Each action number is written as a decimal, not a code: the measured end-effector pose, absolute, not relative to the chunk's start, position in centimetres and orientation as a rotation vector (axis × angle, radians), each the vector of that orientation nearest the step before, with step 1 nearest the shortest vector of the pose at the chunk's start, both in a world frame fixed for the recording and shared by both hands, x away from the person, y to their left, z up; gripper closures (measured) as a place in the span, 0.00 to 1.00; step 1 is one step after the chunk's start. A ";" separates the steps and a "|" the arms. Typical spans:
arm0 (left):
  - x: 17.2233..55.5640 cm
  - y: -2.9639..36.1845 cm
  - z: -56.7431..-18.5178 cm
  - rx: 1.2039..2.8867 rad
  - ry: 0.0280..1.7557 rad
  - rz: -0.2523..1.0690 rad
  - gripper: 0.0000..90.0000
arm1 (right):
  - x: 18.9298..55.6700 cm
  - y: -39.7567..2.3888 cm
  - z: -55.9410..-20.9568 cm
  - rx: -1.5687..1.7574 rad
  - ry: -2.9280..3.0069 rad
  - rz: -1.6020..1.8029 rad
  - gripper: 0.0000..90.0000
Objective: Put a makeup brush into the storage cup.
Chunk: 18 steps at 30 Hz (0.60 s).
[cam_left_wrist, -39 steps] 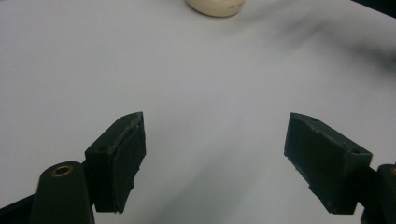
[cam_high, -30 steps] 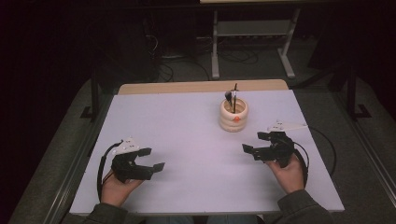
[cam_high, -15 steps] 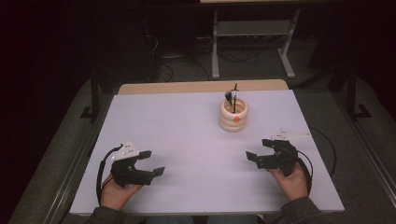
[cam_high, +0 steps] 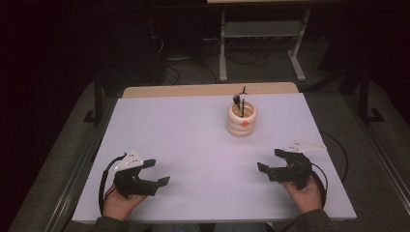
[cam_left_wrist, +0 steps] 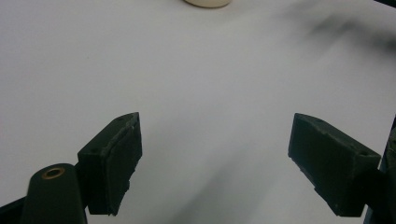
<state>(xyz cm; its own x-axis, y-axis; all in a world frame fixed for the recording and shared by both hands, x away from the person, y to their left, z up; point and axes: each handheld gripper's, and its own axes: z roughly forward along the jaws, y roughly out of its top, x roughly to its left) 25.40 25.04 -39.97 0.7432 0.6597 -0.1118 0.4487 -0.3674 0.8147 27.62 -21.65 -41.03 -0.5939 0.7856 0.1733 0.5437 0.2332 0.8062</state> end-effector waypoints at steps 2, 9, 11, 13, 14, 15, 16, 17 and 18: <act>25.3 25.2 -40.1 2.036 0.834 0.290 0.19 | 27.6 -21.8 -41.1 1.233 2.235 1.295 0.15; 25.0 25.3 -40.8 2.048 0.832 0.278 0.19 | 27.0 -21.9 -41.6 1.257 2.251 1.279 0.15; 25.0 25.2 -41.0 2.056 0.831 0.272 0.20 | 26.8 -21.9 -41.8 1.248 2.255 1.269 0.15; 25.0 25.2 -41.0 2.058 0.828 0.276 0.20 | 26.7 -22.0 -41.9 1.256 2.253 1.273 0.15; 25.0 25.1 -41.0 2.053 0.831 0.274 0.20 | 26.7 -22.0 -42.0 1.261 2.250 1.276 0.15; 25.0 25.1 -41.1 2.052 0.833 0.271 0.20 | 26.7 -22.0 -42.0 1.254 2.247 1.277 0.15; 25.0 25.1 -41.1 2.053 0.834 0.273 0.20 | 26.7 -22.1 -42.0 1.256 2.245 1.279 0.15; 25.0 25.1 -41.1 2.056 0.834 0.271 0.20 | 26.7 -22.1 -42.1 1.246 2.245 1.281 0.15; 25.1 25.1 -41.2 2.056 0.833 0.271 0.20 | 26.6 -22.1 -42.1 1.251 2.241 1.283 0.15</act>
